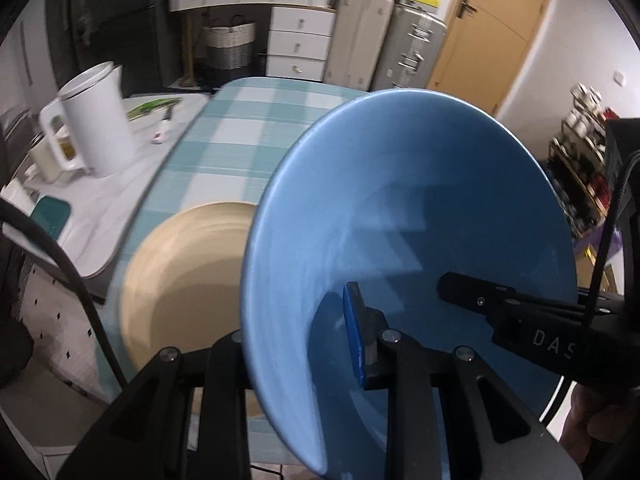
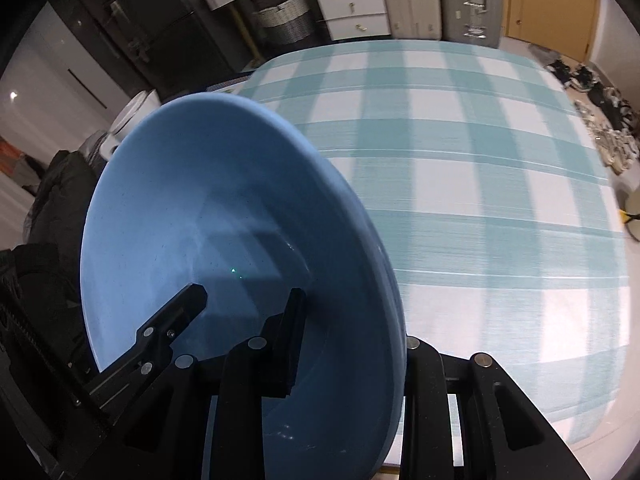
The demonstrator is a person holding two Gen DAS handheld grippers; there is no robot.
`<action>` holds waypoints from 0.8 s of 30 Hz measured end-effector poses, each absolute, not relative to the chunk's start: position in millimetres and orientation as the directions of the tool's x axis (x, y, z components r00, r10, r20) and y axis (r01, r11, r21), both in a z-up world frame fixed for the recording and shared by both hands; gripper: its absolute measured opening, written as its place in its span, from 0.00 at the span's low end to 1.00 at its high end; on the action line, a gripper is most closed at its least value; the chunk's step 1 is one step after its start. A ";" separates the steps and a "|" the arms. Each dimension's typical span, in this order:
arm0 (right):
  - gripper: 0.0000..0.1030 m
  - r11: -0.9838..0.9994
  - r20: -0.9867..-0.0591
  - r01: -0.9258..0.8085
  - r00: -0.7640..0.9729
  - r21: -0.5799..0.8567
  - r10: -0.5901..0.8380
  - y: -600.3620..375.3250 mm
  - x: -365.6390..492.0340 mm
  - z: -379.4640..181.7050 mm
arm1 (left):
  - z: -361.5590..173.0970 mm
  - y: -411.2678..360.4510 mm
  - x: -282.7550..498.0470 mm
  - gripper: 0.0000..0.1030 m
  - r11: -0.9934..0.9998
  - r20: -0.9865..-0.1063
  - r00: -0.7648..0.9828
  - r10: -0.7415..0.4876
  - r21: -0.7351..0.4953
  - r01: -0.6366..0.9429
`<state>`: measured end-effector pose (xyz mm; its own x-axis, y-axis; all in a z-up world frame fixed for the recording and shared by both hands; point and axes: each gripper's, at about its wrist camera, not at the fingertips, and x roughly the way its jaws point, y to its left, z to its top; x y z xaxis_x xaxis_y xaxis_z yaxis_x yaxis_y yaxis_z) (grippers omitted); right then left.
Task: Organize plates and bowls
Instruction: 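Lift and carry the stacked blue bowls with both tools over the cream plates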
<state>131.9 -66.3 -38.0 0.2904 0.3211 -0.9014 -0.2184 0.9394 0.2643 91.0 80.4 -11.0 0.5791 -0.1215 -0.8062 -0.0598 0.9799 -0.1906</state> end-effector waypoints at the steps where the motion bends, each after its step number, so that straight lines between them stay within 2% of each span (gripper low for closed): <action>1: 0.27 0.937 -0.901 -0.223 0.283 0.271 0.328 -58.3 133.0 -39.7 | -12.1 87.6 90.4 0.24 0.979 -0.808 0.578 -0.118 -0.192 -0.069; 10: 0.27 0.919 -0.912 -0.278 0.225 0.279 0.344 13.0 141.8 -57.9 | -29.5 155.1 92.0 0.24 0.966 -0.832 0.549 -0.077 -0.199 -0.165; 24: 0.27 0.932 -0.945 -0.279 0.160 0.233 0.284 45.1 152.9 -94.1 | -70.1 188.5 109.8 0.24 0.950 -0.892 0.440 -0.106 -0.222 -0.221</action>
<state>152.9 45.1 -94.1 0.1598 0.2842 -0.9454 -0.2793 0.9316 0.2328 109.8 188.5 -70.1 0.4398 -0.1062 -0.8918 -0.2209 0.9497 -0.2221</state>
